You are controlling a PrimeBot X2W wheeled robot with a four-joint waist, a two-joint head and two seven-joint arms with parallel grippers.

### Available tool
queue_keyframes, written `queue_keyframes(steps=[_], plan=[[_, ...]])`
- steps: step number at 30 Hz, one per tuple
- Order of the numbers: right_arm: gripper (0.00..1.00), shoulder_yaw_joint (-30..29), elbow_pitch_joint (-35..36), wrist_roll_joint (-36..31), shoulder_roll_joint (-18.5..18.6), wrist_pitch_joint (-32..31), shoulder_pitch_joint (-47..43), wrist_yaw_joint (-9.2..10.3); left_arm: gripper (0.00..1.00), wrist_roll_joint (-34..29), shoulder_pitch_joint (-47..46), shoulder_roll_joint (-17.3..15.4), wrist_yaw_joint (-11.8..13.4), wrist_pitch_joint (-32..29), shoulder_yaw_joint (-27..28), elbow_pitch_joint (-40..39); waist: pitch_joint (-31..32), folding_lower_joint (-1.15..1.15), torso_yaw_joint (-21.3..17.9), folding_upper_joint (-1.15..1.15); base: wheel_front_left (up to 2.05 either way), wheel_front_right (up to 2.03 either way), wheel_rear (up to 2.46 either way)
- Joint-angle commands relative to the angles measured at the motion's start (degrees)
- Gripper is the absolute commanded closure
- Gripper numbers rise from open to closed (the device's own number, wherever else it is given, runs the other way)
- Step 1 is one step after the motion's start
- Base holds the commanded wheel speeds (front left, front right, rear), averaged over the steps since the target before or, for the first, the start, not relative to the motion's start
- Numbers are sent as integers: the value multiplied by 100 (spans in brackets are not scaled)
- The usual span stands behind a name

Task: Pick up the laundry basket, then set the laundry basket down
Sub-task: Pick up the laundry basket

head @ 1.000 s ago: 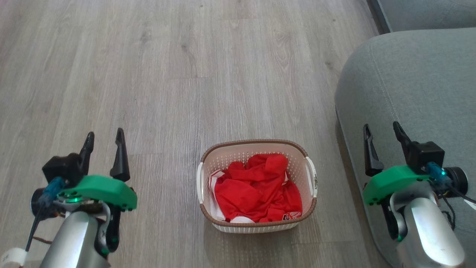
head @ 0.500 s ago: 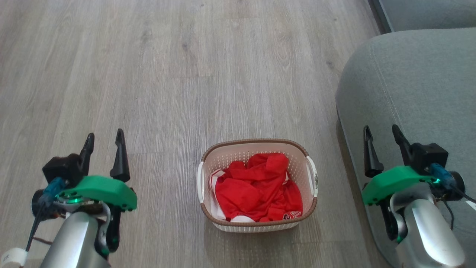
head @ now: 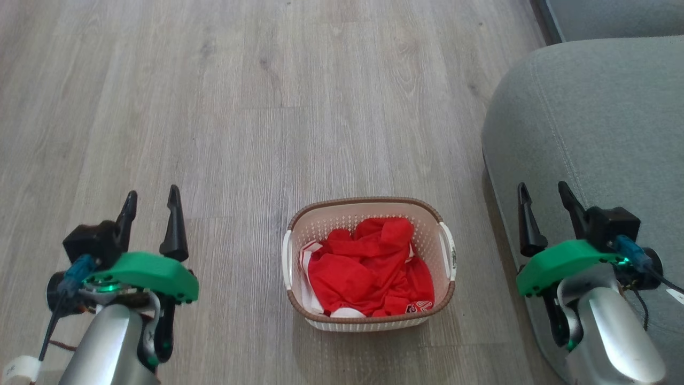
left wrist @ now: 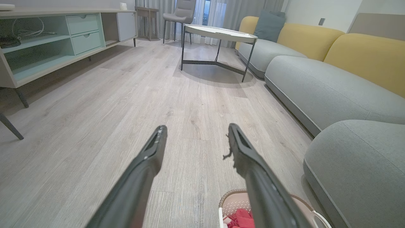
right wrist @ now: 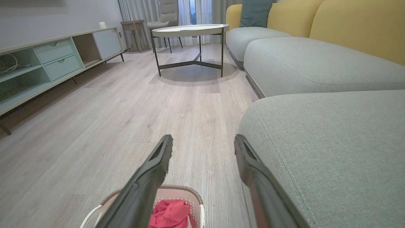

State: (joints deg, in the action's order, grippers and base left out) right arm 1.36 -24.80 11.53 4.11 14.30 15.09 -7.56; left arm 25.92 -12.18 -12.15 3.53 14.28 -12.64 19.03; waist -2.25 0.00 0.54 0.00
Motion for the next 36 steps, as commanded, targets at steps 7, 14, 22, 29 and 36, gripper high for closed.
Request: queue_keyframes(steps=[7,14,22,29,36], plan=[[0,122,176,14,81,70,268,8,0,28,-434,-186,-18,39,127,-189,-101,0,1,0,0,0,0],[0,62,230,-32,72,70,323,8,0,0,-556,-183,-69,49,81,-183,-355,0,4,0,0,0,0],[0,-16,274,-114,39,70,464,8,0,-32,-783,-165,-142,58,42,-138,-846,0,0,0,0,0,0],[0,-162,328,-249,-11,70,727,8,0,-72,-1155,-83,-280,66,-13,42,-1574,0,31,0,0,0,0],[0,-246,290,-350,-72,70,1114,8,0,-141,-1662,21,-487,70,16,320,-2378,0,10,0,0,0,0]])
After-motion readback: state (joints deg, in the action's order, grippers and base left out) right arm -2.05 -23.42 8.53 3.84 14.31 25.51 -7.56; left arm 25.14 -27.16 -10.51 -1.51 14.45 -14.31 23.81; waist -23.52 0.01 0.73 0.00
